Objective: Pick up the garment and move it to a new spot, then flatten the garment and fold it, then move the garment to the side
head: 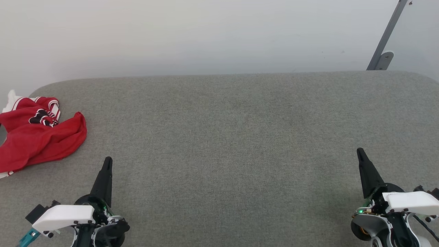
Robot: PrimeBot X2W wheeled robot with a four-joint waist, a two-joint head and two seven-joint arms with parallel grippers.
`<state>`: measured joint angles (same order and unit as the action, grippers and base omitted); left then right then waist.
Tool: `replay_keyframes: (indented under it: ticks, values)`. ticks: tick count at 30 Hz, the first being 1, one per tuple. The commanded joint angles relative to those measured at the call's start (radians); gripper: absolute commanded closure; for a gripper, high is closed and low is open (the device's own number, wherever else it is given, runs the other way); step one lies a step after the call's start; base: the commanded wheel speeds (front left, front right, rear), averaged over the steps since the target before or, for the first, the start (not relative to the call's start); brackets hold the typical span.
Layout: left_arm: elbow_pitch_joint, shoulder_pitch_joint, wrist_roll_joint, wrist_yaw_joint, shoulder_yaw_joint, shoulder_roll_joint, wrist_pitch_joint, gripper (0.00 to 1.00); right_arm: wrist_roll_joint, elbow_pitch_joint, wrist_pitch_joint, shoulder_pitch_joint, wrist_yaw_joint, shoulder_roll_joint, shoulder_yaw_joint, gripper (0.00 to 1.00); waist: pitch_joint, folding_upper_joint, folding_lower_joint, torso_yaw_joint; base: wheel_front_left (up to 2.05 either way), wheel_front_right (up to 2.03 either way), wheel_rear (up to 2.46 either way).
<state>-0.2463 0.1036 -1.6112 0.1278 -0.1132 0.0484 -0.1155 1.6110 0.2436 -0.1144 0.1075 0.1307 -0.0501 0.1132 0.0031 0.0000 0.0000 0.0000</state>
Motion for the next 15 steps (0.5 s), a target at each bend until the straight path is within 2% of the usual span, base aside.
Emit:
replay_keyframes:
  ticks: [1, 8, 9, 15]
  values:
    - [0.0, 0.013, -0.004, 0.006, 0.0, 0.002, 0.0, 1.0, 0.004, 0.003, -0.002, 0.004, 0.0, 0.001, 0.001, 1.0, 0.0, 0.0, 0.0, 0.0, 0.0, 0.0, 0.0]
    - [0.0, 0.013, -0.004, 0.006, 0.001, 0.002, 0.0, 1.0, 0.004, 0.003, -0.002, 0.004, 0.0, 0.001, 0.001, 1.0, 0.0, 0.0, 0.0, 0.0, 0.0, 0.0, 0.0]
    - [0.0, 0.0, 0.0, 0.0, 0.0, 0.0, 0.0, 0.0, 0.0, 0.0, 0.0, 0.0, 0.0, 0.0, 0.0, 0.0, 0.0, 0.0, 0.0, 0.0, 0.0, 0.0, 0.0]
    - [-0.035, -0.038, 0.002, -0.005, 0.003, -0.014, 0.002, 0.0, -0.003, 0.034, 0.006, -0.038, 0.0, 0.005, -0.01, 0.0, 0.0, 0.0, 0.0, 0.0, 0.0, 0.0, 0.0]
